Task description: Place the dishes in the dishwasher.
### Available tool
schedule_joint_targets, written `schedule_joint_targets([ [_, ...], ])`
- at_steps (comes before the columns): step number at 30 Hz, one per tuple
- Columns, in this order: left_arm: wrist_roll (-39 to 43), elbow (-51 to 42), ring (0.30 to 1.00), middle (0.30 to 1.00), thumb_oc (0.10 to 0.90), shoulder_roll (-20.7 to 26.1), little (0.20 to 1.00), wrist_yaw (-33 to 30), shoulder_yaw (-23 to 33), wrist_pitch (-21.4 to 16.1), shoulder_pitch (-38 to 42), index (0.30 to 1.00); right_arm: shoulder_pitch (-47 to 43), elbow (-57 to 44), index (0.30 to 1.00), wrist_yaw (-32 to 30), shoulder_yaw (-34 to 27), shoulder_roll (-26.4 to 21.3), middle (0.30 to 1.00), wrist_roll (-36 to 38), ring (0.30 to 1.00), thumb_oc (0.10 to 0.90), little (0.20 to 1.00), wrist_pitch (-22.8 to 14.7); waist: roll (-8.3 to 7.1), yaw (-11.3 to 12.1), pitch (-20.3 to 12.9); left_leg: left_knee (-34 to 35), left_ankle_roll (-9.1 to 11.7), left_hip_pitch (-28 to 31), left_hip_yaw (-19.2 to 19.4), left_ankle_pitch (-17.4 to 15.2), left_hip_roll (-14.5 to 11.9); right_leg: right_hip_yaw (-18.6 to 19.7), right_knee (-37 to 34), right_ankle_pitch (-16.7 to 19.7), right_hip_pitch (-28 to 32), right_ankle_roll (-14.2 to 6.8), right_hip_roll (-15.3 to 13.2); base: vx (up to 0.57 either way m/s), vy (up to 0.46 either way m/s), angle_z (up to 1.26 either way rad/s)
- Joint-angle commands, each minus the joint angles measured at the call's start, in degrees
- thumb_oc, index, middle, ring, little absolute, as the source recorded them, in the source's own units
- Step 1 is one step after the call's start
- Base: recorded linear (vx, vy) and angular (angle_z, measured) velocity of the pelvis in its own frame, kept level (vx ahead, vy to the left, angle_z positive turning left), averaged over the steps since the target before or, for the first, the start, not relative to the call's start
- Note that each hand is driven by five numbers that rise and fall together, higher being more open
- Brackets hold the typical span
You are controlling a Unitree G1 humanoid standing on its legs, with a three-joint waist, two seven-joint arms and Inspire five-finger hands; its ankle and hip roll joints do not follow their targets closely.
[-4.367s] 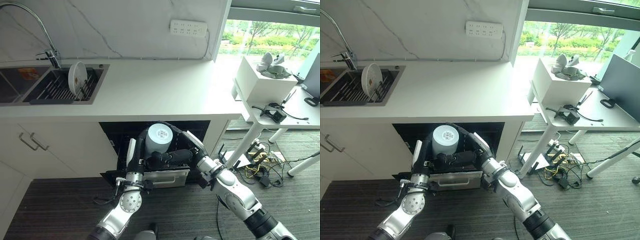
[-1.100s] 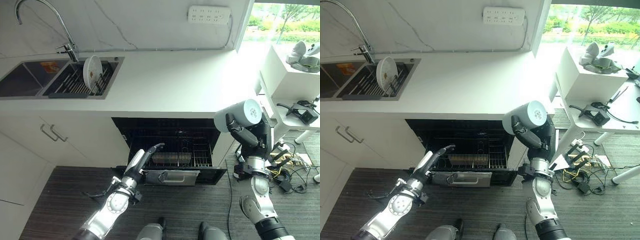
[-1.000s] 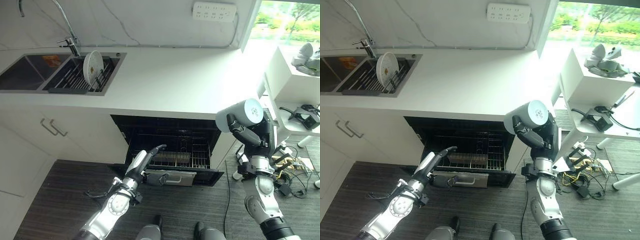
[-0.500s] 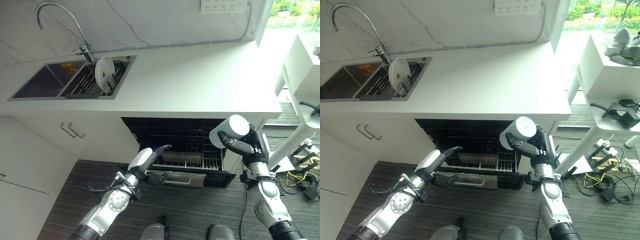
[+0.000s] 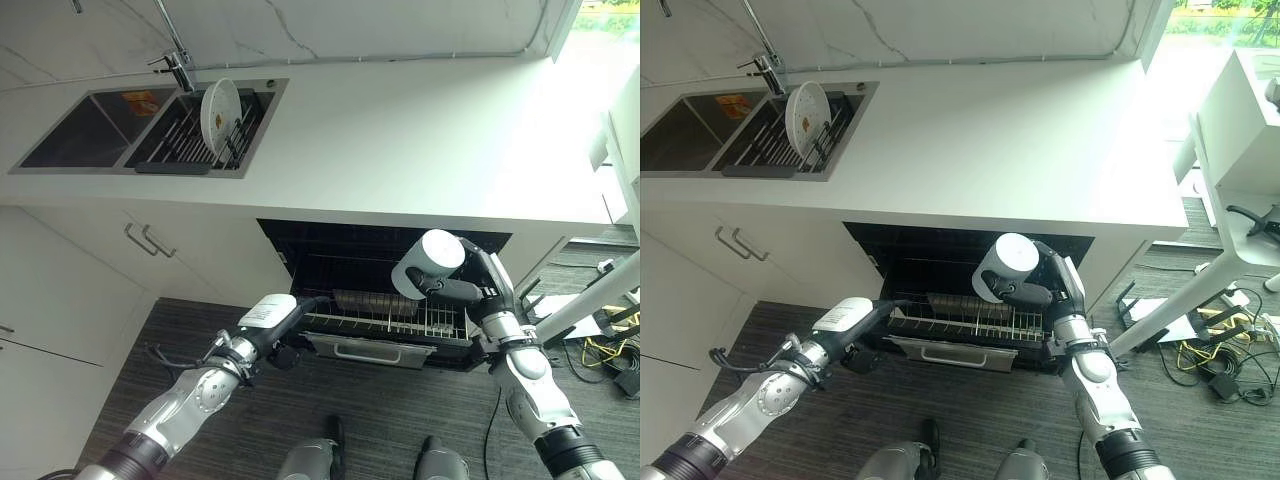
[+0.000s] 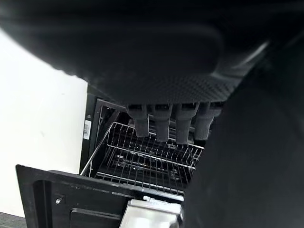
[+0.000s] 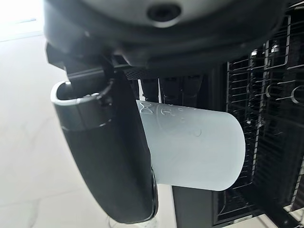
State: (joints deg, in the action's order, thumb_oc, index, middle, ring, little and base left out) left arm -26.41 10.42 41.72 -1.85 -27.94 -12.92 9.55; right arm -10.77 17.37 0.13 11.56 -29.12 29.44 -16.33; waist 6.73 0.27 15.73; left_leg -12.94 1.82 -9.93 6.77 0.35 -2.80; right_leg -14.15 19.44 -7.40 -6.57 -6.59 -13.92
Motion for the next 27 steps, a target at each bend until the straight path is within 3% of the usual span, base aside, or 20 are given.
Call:
schedule_joint_targets([
  [1,-3.06,-3.3,0.9,0.9,0.8,-0.08,0.9,-3.44,2.35,-2.25,5.44,0.9,-7.85,-2.95,0.3,-0.83,-0.8,-2.5,0.3,0.3,0.3,0.4,0.3,-0.39,0.07,0.16,-0.2,-4.25,0.84,0.39,-2.73,-10.22,-1.53,1.58,-2.26,-2.37,0.46,-2.47,0.53,-0.07,0.007,-0.02],
  [9,-2.74,-1.07,0.9,0.9,0.8,2.56,0.9,-1.34,-0.85,-2.31,12.86,0.9,-16.75,7.73,0.3,-0.4,-1.07,-5.7,0.3,-0.24,0.3,0.4,0.3,4.55,0.8,0.42,3.13,-4.25,1.11,-1.7,-2.34,-9.38,-1.06,1.55,-2.26,-2.01,-1.35,-2.44,0.58,-0.04,0.004,-0.03],
  [16,-1.64,1.87,0.9,0.9,0.8,5.19,0.9,-0.68,-3.41,-3.89,21.38,0.9,-26.85,16.55,0.3,6.37,0.79,-10.38,0.3,-0.19,0.3,0.4,0.3,11.62,0.83,1.08,6.71,-4.25,1.12,-4.67,-1.62,-8.71,-0.78,1.33,-2.26,-1.34,-4.21,-2.57,0.75,-0.08,-0.018,-0.02],
  [20,0.15,3.55,0.9,0.9,0.8,6.93,0.9,2.28,-4.86,-5.24,27.77,0.9,-34.33,23.24,0.3,8.55,2.53,-11.83,0.3,0.72,0.3,0.4,0.3,11.71,0.55,2.13,8.7,-4.25,1.02,-6.87,-1.61,-8.11,-1.01,0.84,-2.26,-0.56,-6.09,-2.53,1.21,-0.11,-0.066,0.11],
  [27,1.06,1.89,0.9,0.9,0.8,7.99,0.9,4.93,-4.18,-5.92,29.55,0.9,-37.88,23.14,0.3,8.98,2.02,-11.89,0.3,1.91,0.3,0.4,0.3,13.15,0.42,3.15,9.92,-4.25,0.89,-8.21,-1.87,-7.63,-1.07,0.46,-2.26,-0.19,-6.99,-2.32,1.65,-0.02,-0.028,0.07],
])
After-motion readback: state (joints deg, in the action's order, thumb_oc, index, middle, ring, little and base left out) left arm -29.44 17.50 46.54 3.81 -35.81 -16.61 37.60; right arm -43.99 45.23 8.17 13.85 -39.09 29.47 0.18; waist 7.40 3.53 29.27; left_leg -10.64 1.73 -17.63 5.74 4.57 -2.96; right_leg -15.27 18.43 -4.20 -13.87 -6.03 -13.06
